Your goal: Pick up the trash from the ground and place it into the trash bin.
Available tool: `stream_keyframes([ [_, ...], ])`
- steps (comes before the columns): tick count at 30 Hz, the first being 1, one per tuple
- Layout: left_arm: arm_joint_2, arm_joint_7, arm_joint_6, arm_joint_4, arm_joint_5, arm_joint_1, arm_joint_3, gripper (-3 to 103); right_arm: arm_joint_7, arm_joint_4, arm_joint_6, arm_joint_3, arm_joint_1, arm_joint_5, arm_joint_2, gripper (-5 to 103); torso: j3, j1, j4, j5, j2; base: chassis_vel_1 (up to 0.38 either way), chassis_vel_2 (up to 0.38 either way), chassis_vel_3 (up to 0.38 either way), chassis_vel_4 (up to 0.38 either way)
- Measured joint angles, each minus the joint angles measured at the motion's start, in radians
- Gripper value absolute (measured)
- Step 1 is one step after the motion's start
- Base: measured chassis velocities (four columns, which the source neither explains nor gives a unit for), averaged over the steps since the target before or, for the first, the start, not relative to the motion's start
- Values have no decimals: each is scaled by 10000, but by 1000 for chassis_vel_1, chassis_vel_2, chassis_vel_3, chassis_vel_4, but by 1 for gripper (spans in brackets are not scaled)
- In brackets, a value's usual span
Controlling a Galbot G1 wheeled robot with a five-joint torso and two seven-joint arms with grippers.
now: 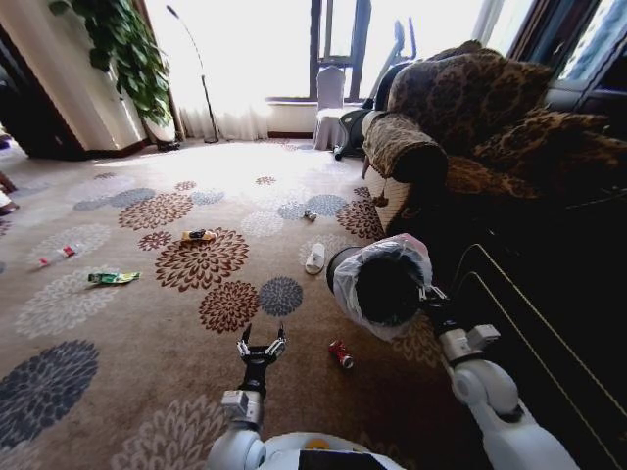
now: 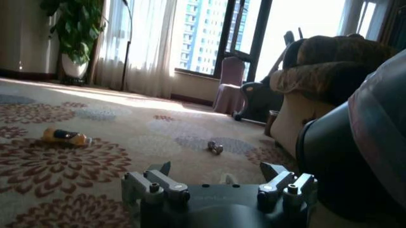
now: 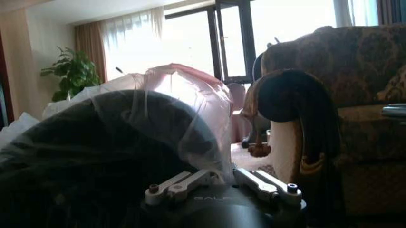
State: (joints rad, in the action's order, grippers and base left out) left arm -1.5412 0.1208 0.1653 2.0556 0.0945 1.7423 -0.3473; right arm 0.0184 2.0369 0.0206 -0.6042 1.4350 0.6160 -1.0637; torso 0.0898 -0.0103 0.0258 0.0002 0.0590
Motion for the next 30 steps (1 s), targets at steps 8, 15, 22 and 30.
stream_keyframes([
  [8, 633, -703, -800, -2204, 439, -1208, 75, 93, -1, -89, 197, 56, 96, -94, -7, 0, -1, -1, -6, -2, 2, -49, -44, 33, 38],
  [15, 1350, -1613, -1446, -4797, 596, -3057, 521, 93, 4, -177, 433, 59, 164, -219, 331, 0, 1, -3, -5, -23, -2, 10, 1, -2, 3],
  [22, 2054, -2143, -1570, -4332, 525, -2844, 464, 93, 1, -192, 415, 41, 116, -123, 628, 0, 1, -2, 0, -10, -2, 0, 0, 0, 0],
  [30, 4775, -3986, -1638, -3401, 1135, -2240, -427, 93, -1, -367, 410, 28, 26, -115, 321, 0, 0, 0, 1, -4, -1, 0, 0, 0, 0],
])
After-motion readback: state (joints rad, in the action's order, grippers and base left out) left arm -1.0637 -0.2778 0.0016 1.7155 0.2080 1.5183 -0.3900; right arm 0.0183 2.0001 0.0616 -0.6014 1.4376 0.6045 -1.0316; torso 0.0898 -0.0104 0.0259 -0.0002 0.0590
